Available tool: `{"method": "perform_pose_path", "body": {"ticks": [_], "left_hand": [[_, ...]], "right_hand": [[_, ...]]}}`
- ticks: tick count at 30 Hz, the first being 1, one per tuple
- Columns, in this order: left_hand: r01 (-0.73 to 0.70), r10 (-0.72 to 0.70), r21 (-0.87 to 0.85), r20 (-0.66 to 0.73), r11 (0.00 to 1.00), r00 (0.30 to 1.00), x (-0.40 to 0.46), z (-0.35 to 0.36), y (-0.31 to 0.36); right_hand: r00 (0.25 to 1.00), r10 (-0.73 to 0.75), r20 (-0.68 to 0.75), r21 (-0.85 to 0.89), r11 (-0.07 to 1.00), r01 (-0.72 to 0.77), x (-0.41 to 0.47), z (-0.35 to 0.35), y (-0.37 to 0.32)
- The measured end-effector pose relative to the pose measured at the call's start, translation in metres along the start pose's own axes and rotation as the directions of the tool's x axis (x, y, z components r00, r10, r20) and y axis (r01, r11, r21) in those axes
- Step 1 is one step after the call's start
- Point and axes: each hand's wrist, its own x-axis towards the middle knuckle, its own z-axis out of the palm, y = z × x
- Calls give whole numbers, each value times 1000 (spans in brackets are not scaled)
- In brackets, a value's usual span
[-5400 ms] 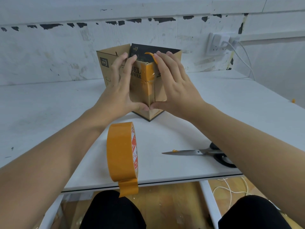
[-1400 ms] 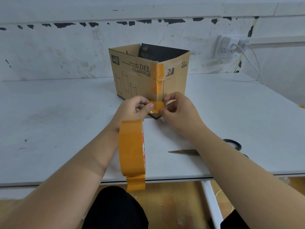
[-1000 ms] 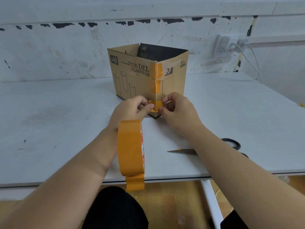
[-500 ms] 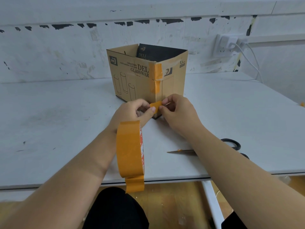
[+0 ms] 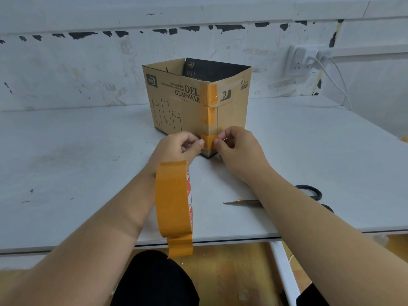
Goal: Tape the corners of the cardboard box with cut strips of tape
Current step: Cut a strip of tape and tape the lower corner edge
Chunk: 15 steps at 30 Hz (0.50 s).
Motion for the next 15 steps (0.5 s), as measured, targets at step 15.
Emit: {"method": "perform_pose_path", "body": {"ticks": [15], "left_hand": [[79,-77,57,-38,995,996,4,2,-4]], "right_hand": [[998,13,62,-187,982,-1,9,-8,-11]]}}
